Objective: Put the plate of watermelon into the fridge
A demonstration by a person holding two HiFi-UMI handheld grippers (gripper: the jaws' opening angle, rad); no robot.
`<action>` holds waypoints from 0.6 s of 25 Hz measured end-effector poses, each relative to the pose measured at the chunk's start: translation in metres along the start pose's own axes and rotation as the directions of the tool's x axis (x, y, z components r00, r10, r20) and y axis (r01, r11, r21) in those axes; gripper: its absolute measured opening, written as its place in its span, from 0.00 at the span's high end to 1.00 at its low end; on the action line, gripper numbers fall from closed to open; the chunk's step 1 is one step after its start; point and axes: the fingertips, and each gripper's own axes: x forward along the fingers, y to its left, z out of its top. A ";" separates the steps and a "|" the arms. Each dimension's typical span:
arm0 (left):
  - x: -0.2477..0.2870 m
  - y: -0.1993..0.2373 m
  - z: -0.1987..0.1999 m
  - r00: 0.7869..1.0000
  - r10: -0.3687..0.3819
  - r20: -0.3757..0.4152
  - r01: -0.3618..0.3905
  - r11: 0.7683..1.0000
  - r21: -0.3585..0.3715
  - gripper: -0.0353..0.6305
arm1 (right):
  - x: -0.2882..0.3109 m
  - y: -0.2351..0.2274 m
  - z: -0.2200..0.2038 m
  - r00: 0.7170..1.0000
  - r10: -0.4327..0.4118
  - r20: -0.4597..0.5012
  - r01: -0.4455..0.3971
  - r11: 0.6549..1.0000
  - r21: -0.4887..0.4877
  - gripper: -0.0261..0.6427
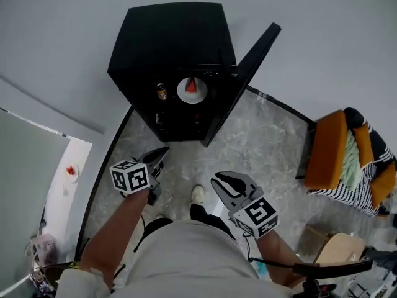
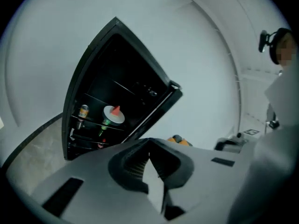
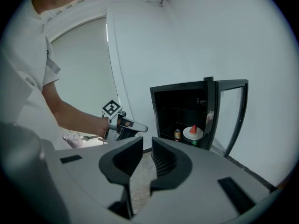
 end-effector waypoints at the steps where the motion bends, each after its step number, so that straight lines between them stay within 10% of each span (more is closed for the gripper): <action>1: -0.015 -0.011 -0.004 0.999 -0.034 -0.012 0.034 0.999 0.017 0.93 | 0.001 0.006 0.002 1.000 0.000 0.000 0.000 1.000 -0.007 0.86; 15: -0.236 -0.090 -0.074 0.955 -0.273 -0.114 0.292 0.931 0.220 0.93 | 0.032 0.177 -0.006 0.999 -0.027 -0.039 0.026 0.999 -0.042 0.89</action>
